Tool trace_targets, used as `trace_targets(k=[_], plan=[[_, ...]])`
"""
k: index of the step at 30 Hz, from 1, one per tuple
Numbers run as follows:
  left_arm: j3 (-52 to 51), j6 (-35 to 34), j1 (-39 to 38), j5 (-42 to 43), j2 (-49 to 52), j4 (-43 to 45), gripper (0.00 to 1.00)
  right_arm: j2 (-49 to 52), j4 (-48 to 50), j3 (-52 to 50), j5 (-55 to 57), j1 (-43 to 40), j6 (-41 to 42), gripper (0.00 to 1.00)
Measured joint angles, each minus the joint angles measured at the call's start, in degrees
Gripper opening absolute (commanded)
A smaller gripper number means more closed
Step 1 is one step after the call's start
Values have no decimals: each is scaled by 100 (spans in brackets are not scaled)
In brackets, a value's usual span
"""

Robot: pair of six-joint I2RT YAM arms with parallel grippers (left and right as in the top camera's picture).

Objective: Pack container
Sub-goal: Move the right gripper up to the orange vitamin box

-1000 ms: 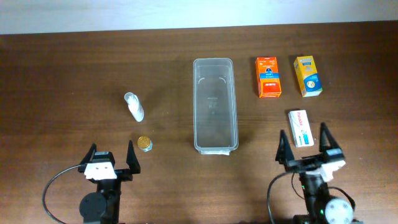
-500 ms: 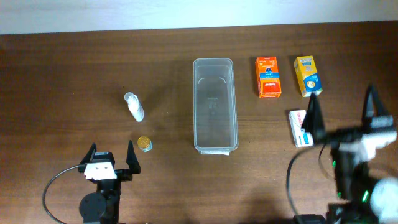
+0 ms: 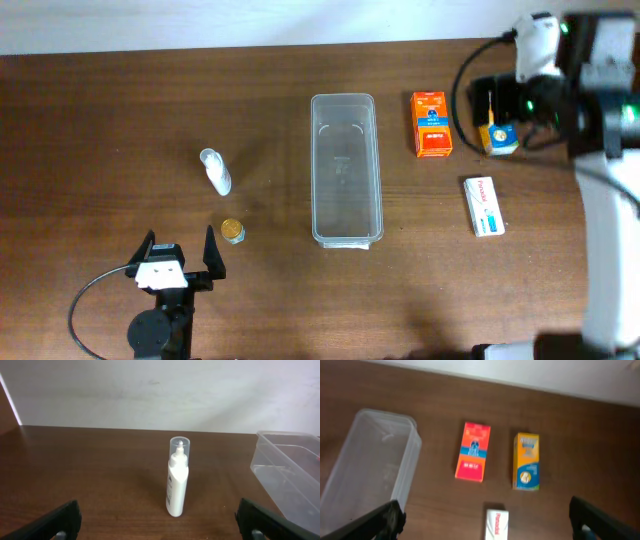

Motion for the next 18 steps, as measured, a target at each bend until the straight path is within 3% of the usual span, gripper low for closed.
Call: trace_targets(k=[6,18], plan=[[0,0,0,-2,0,0,99,861,-140,358,-85,0,-50,98],[0,0,0,0,0,0,99,1902,564,367,-98,-33,-297,98]])
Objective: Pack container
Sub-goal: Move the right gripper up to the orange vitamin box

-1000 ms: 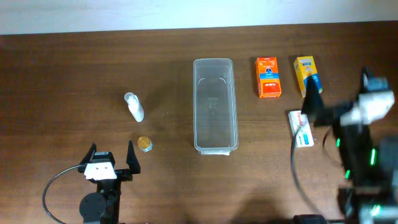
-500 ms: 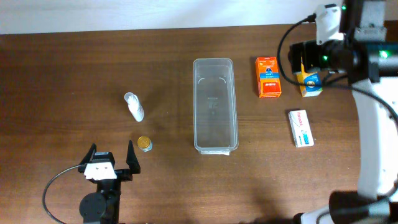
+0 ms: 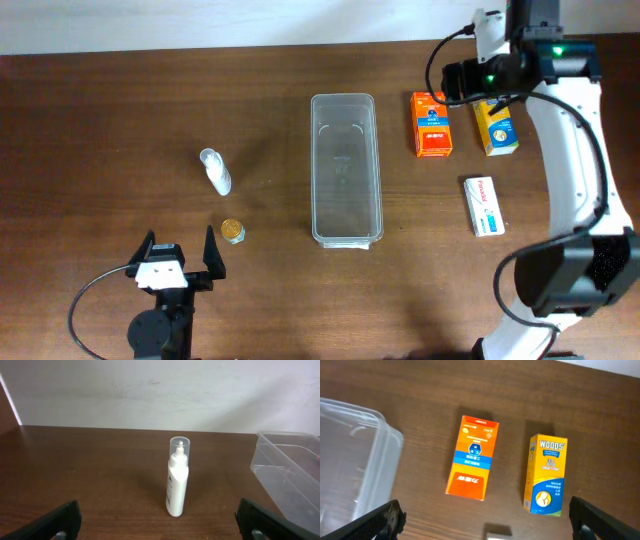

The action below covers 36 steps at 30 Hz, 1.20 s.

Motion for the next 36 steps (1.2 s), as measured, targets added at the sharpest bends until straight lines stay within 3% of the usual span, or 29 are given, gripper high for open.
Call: trace_targets(k=[5,10,26,36], plan=[[0,0,0,0,0,0,99,44,529,4,-13,-94,-284,99],[0,0,0,0,0,0,99,44,1134,15,-310,-129,103,98],[0,0,2,-2,0,0,99,1252,634,55,-402,201,463,98],[0,0,0,0,0,0,99,1648,487,55,125,597,850,99]])
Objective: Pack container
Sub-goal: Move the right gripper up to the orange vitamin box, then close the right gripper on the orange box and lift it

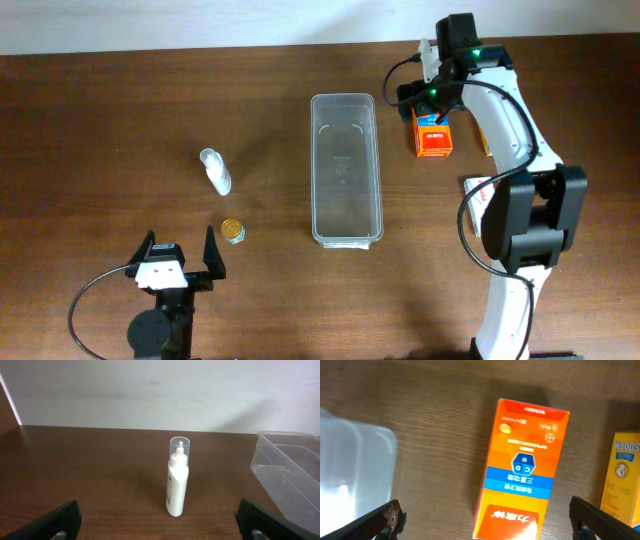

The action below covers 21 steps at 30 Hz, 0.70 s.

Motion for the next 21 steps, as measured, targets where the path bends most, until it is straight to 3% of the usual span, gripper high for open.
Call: trace_targets(k=[8,21], plan=[[0,0,0,-2,0,0,99,258,74,0,243,-201,531,99],[0,0,0,0,0,0,99,570,55,0,243,-315,597,99]])
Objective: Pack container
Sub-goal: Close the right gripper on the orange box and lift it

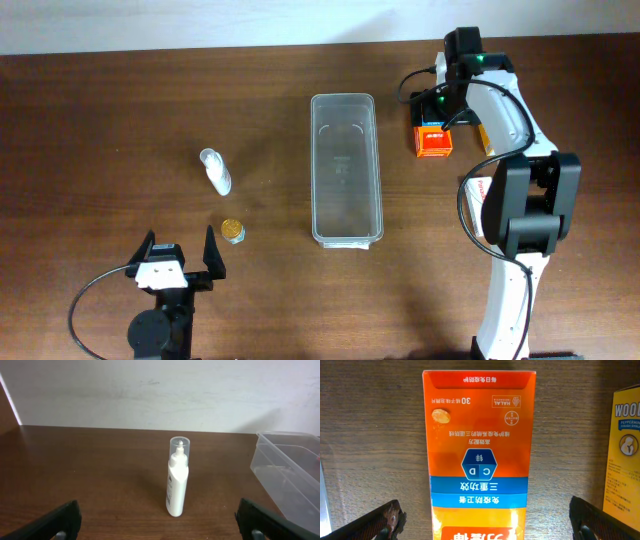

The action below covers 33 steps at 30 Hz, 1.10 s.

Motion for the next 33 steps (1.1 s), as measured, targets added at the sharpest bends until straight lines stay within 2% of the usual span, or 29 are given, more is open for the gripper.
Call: trace_targets(k=[23,26,33], plan=[[0,0,0,0,0,0,99,345,199,0,-44,0,-107,99],[0,0,2,0,0,0,99,415,199,0,-48,0,-107,93],[0,0,0,0,0,0,99,479,199,0,-66,37,-114,91]])
